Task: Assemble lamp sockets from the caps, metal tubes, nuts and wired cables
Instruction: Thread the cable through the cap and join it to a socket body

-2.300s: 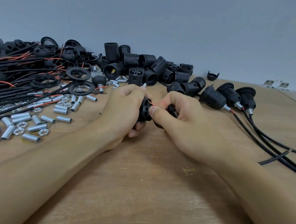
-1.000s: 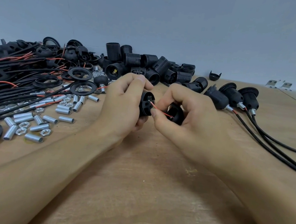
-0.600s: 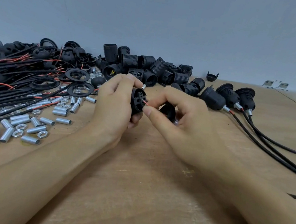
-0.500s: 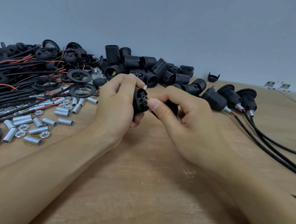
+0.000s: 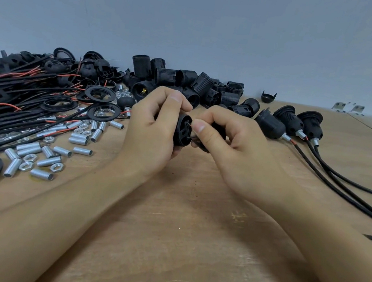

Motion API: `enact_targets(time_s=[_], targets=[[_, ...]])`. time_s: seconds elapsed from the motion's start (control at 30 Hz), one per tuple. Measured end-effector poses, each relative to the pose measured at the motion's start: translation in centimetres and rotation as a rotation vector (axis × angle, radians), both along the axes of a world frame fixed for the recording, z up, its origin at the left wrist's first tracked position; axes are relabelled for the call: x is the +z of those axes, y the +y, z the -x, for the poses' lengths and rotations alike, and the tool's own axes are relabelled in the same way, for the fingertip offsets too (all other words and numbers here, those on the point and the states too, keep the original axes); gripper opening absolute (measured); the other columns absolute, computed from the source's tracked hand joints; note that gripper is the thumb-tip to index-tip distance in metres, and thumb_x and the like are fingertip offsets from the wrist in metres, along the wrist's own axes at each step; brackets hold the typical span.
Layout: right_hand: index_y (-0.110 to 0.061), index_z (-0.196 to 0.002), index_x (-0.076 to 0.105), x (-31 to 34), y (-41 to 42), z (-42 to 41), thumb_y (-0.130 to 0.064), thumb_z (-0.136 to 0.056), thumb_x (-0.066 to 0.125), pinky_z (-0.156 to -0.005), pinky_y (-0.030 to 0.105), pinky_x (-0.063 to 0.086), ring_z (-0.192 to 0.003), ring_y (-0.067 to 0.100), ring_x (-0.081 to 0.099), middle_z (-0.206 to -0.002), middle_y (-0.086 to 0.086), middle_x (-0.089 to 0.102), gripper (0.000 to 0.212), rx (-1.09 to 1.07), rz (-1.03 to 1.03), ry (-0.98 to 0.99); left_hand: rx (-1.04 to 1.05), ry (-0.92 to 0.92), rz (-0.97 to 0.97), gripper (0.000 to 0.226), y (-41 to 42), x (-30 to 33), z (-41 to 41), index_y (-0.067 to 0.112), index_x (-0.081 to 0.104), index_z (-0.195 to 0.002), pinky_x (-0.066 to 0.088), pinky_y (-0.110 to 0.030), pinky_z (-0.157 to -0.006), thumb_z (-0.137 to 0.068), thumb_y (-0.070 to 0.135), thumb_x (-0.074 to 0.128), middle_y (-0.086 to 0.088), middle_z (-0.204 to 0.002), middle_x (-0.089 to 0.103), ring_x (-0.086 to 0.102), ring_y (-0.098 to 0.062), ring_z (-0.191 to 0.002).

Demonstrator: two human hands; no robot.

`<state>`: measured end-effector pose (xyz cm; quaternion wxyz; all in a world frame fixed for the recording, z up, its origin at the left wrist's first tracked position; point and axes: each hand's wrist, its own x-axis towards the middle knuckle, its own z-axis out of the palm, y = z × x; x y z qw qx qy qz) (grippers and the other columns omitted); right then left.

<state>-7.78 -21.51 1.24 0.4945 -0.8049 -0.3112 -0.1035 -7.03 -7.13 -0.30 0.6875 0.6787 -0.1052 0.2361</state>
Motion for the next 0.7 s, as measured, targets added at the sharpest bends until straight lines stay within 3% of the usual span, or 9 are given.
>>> enact_targets(time_s=[0.2,0.3,0.43,0.57,0.7], targets=[[-0.01,-0.081,0.056,-0.17,-0.19,-0.13,-0.018,-0.101,0.052,-0.066,0.043,0.045,-0.068,0.022,0.05,-0.073,0.006,0.059,0.022,0.0,0.118,-0.015,0.055,-0.101,-0.192,0.024,0.28,-0.24,-0.18,0.009,0.056,-0.082,0.035,-0.024,-0.044,-0.1,0.017,0.042,-0.002,-0.059,0.049,0.044,-0.015,-0.046],[-0.01,-0.081,0.059,0.04,-0.37,-0.18,-0.017,-0.1,0.054,-0.068,0.04,0.046,-0.07,0.022,0.055,-0.074,0.004,0.062,0.021,0.021,0.082,0.031,0.045,-0.13,-0.232,0.024,0.42,-0.16,-0.11,0.009,0.057,-0.084,0.036,-0.021,-0.046,-0.097,0.021,0.041,0.0,-0.06,0.051,0.045,-0.011,-0.048],[-0.009,-0.082,0.06,0.09,-0.37,-0.1,-0.017,-0.101,0.052,-0.073,0.047,0.05,-0.079,0.033,0.057,-0.079,0.009,0.065,0.022,0.041,0.05,0.105,0.054,-0.127,-0.237,0.023,0.42,-0.19,-0.18,0.013,0.057,-0.082,0.036,-0.02,-0.046,-0.097,0.022,0.042,0.007,-0.059,0.05,0.045,-0.009,-0.049],[-0.01,-0.083,0.056,-0.01,-0.13,0.05,-0.019,-0.101,0.047,-0.076,0.056,0.048,-0.083,0.037,0.056,-0.084,0.014,0.062,0.022,0.024,0.06,0.132,0.055,-0.108,-0.192,0.023,0.29,-0.34,-0.28,0.012,0.057,-0.082,0.034,-0.024,-0.044,-0.097,0.021,0.042,-0.002,-0.057,0.049,0.042,-0.011,-0.045],[-0.015,-0.081,0.056,0.09,-0.19,0.03,-0.016,-0.1,0.049,-0.064,0.045,0.044,-0.065,0.024,0.048,-0.072,0.006,0.057,0.02,-0.001,0.073,0.083,0.058,-0.113,-0.149,0.023,0.18,-0.46,-0.37,0.007,0.056,-0.084,0.033,-0.018,-0.04,-0.1,0.015,0.042,0.001,-0.053,0.049,0.043,-0.009,-0.04]])
